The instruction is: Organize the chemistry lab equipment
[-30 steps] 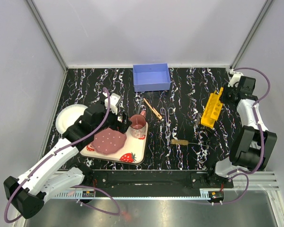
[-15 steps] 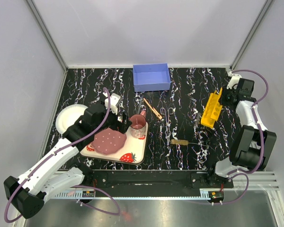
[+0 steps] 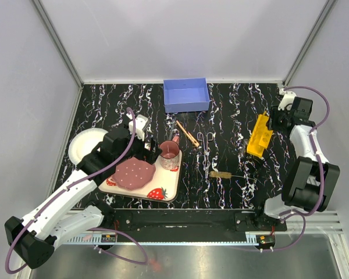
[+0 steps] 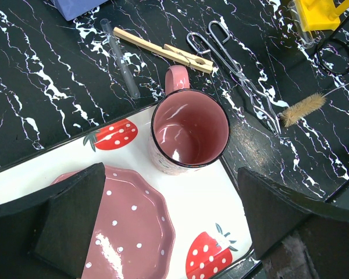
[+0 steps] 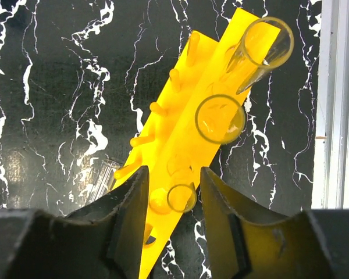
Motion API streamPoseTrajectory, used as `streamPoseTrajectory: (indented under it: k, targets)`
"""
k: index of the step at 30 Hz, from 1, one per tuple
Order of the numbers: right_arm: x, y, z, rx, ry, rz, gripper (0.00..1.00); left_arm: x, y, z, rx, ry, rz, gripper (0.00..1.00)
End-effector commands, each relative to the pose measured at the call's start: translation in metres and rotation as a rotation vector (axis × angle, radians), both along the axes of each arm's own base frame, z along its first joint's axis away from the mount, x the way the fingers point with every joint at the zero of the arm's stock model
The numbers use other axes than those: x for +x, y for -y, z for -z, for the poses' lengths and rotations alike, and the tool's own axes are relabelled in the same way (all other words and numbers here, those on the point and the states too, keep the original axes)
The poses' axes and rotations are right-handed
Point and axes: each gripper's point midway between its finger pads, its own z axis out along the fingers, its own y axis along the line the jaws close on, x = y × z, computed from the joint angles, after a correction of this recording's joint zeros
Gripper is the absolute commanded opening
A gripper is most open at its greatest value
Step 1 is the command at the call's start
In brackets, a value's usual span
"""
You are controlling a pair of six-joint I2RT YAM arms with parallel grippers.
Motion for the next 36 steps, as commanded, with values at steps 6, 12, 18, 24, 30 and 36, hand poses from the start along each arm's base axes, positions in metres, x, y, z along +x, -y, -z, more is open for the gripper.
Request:
streamPoseTrajectory:
  k: [6,12,18,24,30,36]
  targets:
    - [-0.013,0.001,-0.060,-0.088,0.129,-0.023,0.62,0.004,0.003,-0.013,-0.034,0.043,0.007,0.99]
    - [-0.026,0.001,-0.089,-0.125,0.170,-0.013,0.75,0.002,0.010,-0.025,-0.085,0.038,0.019,0.99]
    - [-0.038,-0.019,-0.112,-0.072,0.194,-0.075,0.82,-0.003,0.022,-0.045,-0.149,0.008,0.061,0.99]
    - [-0.048,-0.054,-0.118,0.080,0.142,-0.207,0.85,-0.008,0.033,-0.054,-0.201,-0.025,0.094,0.99]
    - [-0.056,-0.086,-0.119,0.198,0.052,-0.320,0.85,-0.009,0.037,-0.056,-0.232,-0.044,0.098,0.99]
    - [-0.062,-0.144,-0.095,0.186,-0.104,-0.471,0.85,-0.010,0.038,-0.054,-0.244,-0.058,0.095,0.99]
